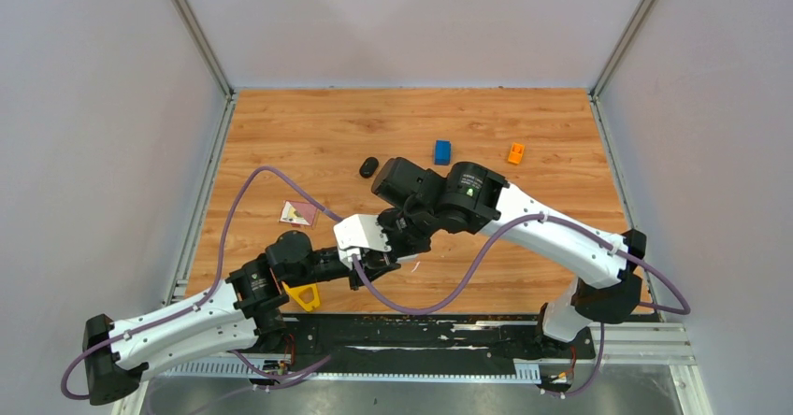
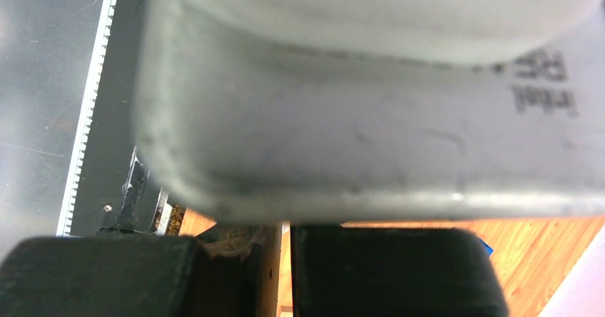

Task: Insert the wireless bluetooth earbuds into the charging case
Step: Place the earbud in the charging case.

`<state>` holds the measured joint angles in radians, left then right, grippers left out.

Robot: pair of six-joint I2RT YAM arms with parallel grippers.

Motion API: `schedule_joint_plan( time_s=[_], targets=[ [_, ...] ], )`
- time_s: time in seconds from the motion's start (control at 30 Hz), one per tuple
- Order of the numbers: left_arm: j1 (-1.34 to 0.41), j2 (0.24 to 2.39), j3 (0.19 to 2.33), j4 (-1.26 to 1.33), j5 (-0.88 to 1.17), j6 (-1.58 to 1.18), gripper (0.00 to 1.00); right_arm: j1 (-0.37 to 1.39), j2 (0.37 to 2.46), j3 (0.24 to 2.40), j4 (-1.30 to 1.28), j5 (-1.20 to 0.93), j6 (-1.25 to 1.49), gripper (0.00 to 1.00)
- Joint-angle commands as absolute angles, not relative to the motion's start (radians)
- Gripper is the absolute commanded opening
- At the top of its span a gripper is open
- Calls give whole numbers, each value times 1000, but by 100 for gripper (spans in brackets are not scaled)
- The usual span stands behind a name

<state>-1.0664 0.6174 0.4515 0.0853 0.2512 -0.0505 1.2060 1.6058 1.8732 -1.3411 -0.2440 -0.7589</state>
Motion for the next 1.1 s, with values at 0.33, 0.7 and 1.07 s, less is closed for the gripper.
schedule_joint_plan(
  time_s=[0.33, 0.7, 1.07],
  targets=[
    [-1070, 603, 466, 141, 248, -48, 0, 1217, 1660, 1915, -1326, -275, -724, 0],
    [-1071, 604, 467, 140, 243, -46, 0, 1217, 1649, 1865, -1340, -235, -736, 0],
    [-1070, 611, 467, 143, 241, -44, 0, 1217, 1659, 1899, -1338, -297, -697, 0]
  ],
)
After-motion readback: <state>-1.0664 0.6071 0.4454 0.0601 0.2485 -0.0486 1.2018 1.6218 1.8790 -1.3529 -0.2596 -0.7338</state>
